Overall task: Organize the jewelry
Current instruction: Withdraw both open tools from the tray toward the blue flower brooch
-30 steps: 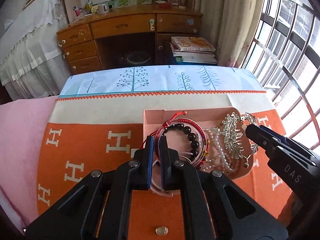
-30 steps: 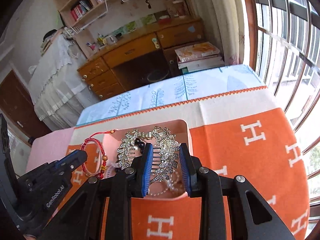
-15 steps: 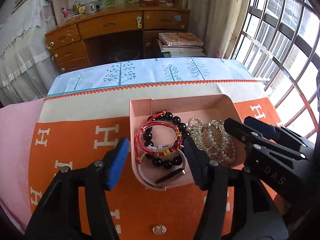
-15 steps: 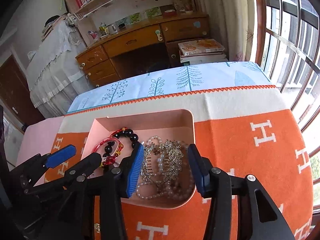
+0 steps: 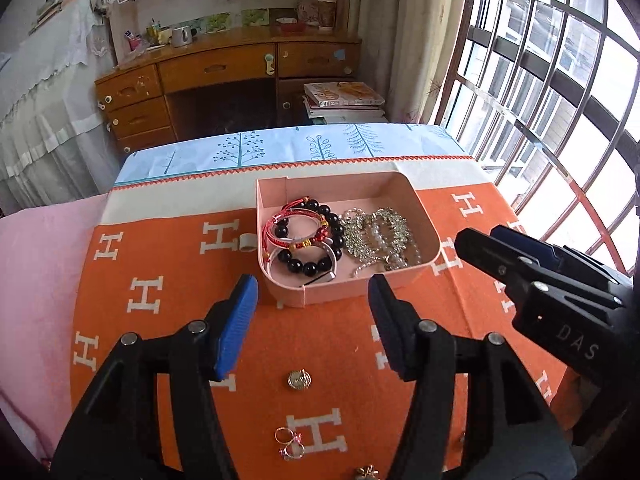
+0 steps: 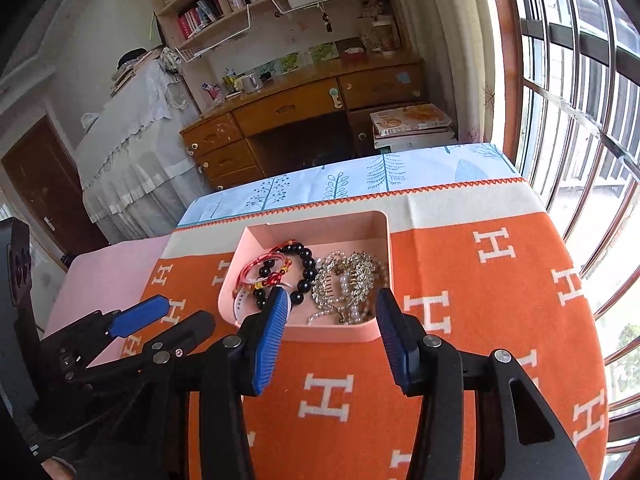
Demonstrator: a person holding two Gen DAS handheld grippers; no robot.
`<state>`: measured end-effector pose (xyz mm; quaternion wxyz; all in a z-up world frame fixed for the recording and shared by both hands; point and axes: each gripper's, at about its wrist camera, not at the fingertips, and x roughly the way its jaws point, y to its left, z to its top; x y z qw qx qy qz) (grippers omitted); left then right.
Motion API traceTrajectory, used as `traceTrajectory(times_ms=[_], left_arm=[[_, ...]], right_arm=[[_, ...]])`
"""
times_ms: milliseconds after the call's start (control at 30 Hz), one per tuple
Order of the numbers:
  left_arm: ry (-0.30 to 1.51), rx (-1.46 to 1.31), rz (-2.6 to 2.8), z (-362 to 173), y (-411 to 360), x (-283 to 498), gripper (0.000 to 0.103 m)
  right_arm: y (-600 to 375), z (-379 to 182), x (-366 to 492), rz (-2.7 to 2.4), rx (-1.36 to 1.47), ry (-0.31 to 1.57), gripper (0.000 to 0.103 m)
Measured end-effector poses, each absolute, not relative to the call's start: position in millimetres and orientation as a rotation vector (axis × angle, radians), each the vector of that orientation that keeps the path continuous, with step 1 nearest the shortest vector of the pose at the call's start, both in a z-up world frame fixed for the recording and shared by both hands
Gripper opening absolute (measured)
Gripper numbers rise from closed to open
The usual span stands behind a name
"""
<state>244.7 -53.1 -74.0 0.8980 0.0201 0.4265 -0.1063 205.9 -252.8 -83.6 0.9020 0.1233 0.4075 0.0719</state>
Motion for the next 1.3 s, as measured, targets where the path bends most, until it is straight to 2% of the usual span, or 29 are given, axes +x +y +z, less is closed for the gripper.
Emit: traceTrajectory(times_ms=[467,800,1033,1300], left_arm=[[0.799,-0.024,-0.248,-44.8,-38.3,170.1,0.055],[0.778,0.017,-0.224,-42.8,-20.7,130.2,0.055],[0.862,-0.002,-0.282,-66.5,-22.9,110.9,0.055],[0.981,0.029,-0.346,-123.6,-35.7,98.3,0.055]], right_arm=[[-254.6,-51.1,96.7,0.187,0.219,0.799,0.047],[-268.7,-62.8,51.1,0.191,0.221,0.828,0.048],[-268.2,-85.6,39.7,0.201,0.216,0.879,0.048],[-273.8,-130.8,28.1,0.177,0.206,0.959,0.048]])
